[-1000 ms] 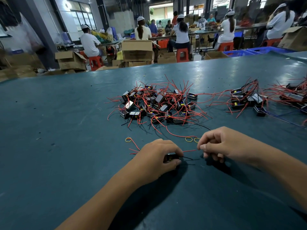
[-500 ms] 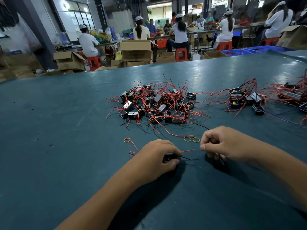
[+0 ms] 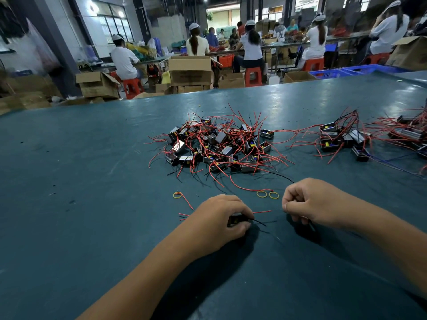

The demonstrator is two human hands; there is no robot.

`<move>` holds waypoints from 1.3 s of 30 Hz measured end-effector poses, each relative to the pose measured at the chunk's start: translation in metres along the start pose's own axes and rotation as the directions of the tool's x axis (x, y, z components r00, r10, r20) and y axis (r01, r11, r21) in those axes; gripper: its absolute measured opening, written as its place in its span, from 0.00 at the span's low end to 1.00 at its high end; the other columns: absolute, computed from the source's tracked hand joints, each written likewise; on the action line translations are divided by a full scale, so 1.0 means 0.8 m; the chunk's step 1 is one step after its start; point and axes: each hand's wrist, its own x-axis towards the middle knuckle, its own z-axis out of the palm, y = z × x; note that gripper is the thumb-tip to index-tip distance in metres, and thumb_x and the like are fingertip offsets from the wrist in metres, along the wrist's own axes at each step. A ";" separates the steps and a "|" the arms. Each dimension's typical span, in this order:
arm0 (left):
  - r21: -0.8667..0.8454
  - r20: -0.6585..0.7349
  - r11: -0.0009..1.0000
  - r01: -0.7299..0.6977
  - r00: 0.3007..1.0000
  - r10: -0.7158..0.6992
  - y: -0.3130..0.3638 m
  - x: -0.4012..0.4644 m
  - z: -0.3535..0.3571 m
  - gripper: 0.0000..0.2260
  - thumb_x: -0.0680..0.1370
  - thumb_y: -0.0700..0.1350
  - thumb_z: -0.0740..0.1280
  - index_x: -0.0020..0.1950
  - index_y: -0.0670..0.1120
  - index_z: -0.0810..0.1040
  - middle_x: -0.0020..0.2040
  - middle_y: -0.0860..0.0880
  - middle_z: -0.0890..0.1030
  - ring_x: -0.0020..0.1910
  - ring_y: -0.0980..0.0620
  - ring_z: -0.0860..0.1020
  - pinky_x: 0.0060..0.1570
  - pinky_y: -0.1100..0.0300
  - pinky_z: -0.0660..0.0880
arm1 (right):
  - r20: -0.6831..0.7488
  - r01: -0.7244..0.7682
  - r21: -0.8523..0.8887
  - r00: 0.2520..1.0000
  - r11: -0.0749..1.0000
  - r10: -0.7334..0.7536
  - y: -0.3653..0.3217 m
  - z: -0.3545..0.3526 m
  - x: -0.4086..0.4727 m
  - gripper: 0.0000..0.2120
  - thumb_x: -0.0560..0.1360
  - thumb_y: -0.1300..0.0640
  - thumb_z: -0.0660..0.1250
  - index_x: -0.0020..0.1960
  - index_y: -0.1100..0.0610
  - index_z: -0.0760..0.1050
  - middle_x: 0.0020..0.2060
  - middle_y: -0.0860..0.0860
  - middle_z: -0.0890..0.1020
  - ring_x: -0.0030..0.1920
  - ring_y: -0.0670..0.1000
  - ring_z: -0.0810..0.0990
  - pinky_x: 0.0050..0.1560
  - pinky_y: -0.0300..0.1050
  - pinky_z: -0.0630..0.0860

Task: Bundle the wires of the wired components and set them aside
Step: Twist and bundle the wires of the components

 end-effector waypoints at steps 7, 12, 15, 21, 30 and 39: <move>-0.013 -0.028 1.000 0.004 1.000 -0.004 0.001 -0.001 -0.001 0.06 0.78 0.46 0.70 0.53 0.50 0.83 0.49 0.58 0.80 0.47 0.67 0.73 0.50 0.70 0.68 | -0.136 -0.051 0.086 0.989 0.995 0.062 0.006 -0.007 0.002 0.07 0.72 0.61 0.66 0.36 0.57 0.78 0.29 0.50 0.84 0.26 0.47 0.80 0.27 0.40 0.73; -0.021 -0.050 1.000 0.003 0.999 -0.004 0.003 -0.001 0.000 0.05 0.77 0.45 0.71 0.52 0.49 0.83 0.46 0.59 0.78 0.42 0.70 0.72 0.43 0.75 0.65 | -0.227 0.130 0.151 0.969 0.980 -0.093 -0.005 -0.004 -0.004 0.07 0.74 0.60 0.69 0.37 0.54 0.78 0.29 0.50 0.83 0.26 0.46 0.79 0.26 0.34 0.71; -0.036 -0.079 0.999 0.003 0.997 -0.006 0.005 0.000 0.001 0.05 0.76 0.45 0.72 0.51 0.48 0.83 0.46 0.59 0.78 0.40 0.71 0.72 0.42 0.75 0.64 | -0.078 0.206 0.083 0.977 0.975 -0.199 -0.013 0.000 -0.013 0.07 0.74 0.54 0.71 0.38 0.52 0.78 0.30 0.47 0.84 0.28 0.46 0.81 0.31 0.34 0.73; -0.043 -0.146 0.999 0.018 0.989 -0.024 0.006 -0.001 0.001 0.03 0.77 0.47 0.73 0.47 0.48 0.83 0.44 0.56 0.79 0.39 0.66 0.72 0.40 0.72 0.65 | 0.052 0.245 -0.085 0.969 0.966 -0.241 -0.016 0.008 -0.015 0.06 0.73 0.50 0.71 0.38 0.47 0.77 0.32 0.41 0.83 0.29 0.40 0.78 0.33 0.33 0.71; -0.027 -0.118 0.999 0.040 0.992 -0.043 0.006 -0.001 0.002 0.06 0.76 0.51 0.73 0.48 0.49 0.83 0.45 0.57 0.79 0.40 0.64 0.73 0.41 0.68 0.68 | 0.127 0.198 -0.051 0.974 0.979 -0.190 -0.014 0.006 -0.014 0.05 0.73 0.55 0.71 0.39 0.49 0.77 0.32 0.42 0.83 0.30 0.41 0.79 0.33 0.35 0.74; 0.033 -0.113 0.994 0.100 0.989 -0.096 -0.009 -0.002 0.000 0.06 0.76 0.53 0.72 0.45 0.52 0.80 0.42 0.59 0.76 0.43 0.60 0.74 0.44 0.59 0.73 | 0.086 0.189 -0.077 0.979 0.979 -0.183 -0.011 0.001 -0.012 0.07 0.77 0.54 0.68 0.40 0.50 0.78 0.32 0.43 0.84 0.29 0.41 0.79 0.32 0.33 0.73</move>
